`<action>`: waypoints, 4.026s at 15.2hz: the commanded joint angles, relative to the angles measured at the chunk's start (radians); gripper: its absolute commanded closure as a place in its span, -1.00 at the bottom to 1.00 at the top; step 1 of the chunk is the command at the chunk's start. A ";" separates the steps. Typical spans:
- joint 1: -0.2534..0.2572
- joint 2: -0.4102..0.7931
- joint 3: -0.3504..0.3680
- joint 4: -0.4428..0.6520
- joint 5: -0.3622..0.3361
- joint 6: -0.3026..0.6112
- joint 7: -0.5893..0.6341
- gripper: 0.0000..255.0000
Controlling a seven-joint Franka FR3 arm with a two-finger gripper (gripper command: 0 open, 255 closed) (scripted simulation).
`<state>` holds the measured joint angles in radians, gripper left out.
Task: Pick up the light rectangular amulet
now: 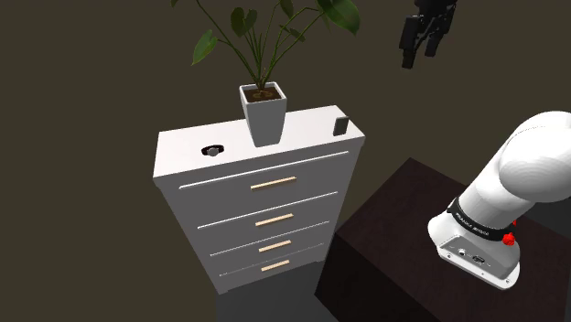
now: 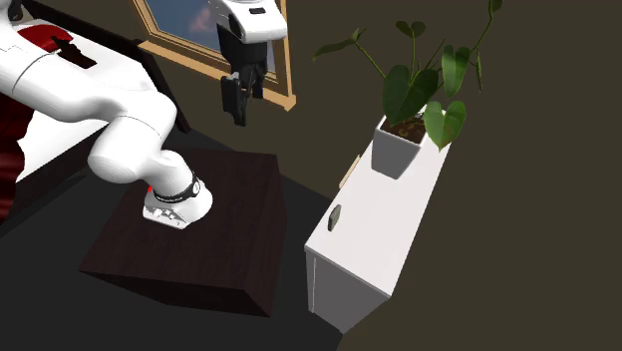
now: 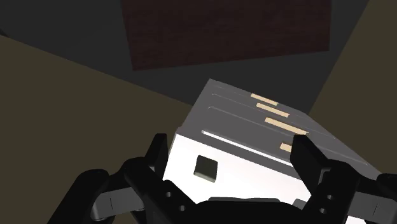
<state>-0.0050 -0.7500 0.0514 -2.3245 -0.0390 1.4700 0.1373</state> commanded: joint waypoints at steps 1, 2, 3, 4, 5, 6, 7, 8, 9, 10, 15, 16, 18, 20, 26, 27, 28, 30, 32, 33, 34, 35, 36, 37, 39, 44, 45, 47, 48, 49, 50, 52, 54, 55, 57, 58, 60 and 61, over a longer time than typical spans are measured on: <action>0.000 0.000 0.000 0.000 0.000 0.000 0.000 -1.00; -0.003 0.012 -0.005 -0.021 -0.001 0.038 -0.002 -1.00; -0.005 0.026 -0.011 -0.041 -0.003 0.076 -0.003 -1.00; -0.008 0.041 -0.016 -0.060 -0.004 0.114 -0.005 -1.00; -0.011 0.058 -0.021 -0.077 -0.005 0.153 -0.007 -1.00; -0.013 0.076 -0.026 -0.093 -0.006 0.191 -0.008 -1.00; -0.016 0.096 -0.032 -0.108 -0.008 0.230 -0.010 -1.00; -0.019 0.118 -0.037 -0.120 -0.008 0.269 -0.012 -1.00; -0.021 0.141 -0.042 -0.132 -0.009 0.308 -0.014 -1.00; -0.024 0.166 -0.047 -0.142 -0.010 0.347 -0.016 -1.00; -0.036 0.310 -0.072 -0.168 -0.009 0.539 -0.028 -1.00; -0.038 0.343 -0.077 -0.169 -0.008 0.576 -0.030 -1.00; -0.041 0.411 -0.087 -0.165 -0.005 0.649 -0.037 -1.00; -0.044 0.483 -0.096 -0.155 0.001 0.719 -0.045 -1.00; -0.050 0.713 -0.119 -0.088 0.037 0.905 -0.080 -1.00; -0.051 0.727 -0.119 -0.082 0.041 0.915 -0.083 -1.00; -0.051 0.737 -0.119 -0.086 0.042 0.930 -0.084 -1.00; -0.051 0.758 -0.119 -0.094 0.044 0.958 -0.085 -1.00; -0.051 0.779 -0.119 -0.100 0.046 0.985 -0.087 -1.00; -0.051 0.790 -0.119 -0.103 0.047 0.999 -0.088 -1.00; -0.051 0.808 -0.119 -0.108 0.050 1.021 -0.090 -1.00; -0.051 0.808 -0.119 -0.108 0.050 1.021 -0.090 -1.00; -0.051 0.808 -0.119 -0.108 0.050 1.021 -0.090 -1.00; -0.051 0.807 -0.118 -0.107 0.050 1.020 -0.089 1.00; -0.051 0.808 -0.118 -0.107 0.050 1.020 -0.088 1.00; -0.051 0.808 -0.118 -0.107 0.050 1.020 -0.088 1.00; -0.051 0.808 -0.118 -0.107 0.050 1.020 -0.088 1.00; -0.051 0.797 -0.119 -0.105 0.048 1.007 -0.089 1.00; -0.051 0.785 -0.119 -0.102 0.047 0.993 -0.088 1.00; -0.051 0.775 -0.119 -0.099 0.046 0.979 -0.087 1.00; -0.051 0.764 -0.119 -0.096 0.044 0.966 -0.086 1.00; -0.051 0.743 -0.119 -0.089 0.042 0.938 -0.084 1.00; -0.051 0.723 -0.119 -0.080 0.040 0.910 -0.083 1.00; -0.051 0.714 -0.119 -0.076 0.039 0.896 -0.082 1.00; -0.051 0.695 -0.119 -0.067 0.037 0.867 -0.081 1.00; -0.051 0.686 -0.119 -0.061 0.037 0.853 -0.080 1.00; -0.052 0.669 -0.119 -0.051 0.035 0.825 -0.079 1.00; -0.052 0.660 -0.119 -0.045 0.034 0.811 -0.078 1.00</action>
<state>-0.0559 -0.0781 -0.0667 -2.3734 -0.0033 2.2972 0.0596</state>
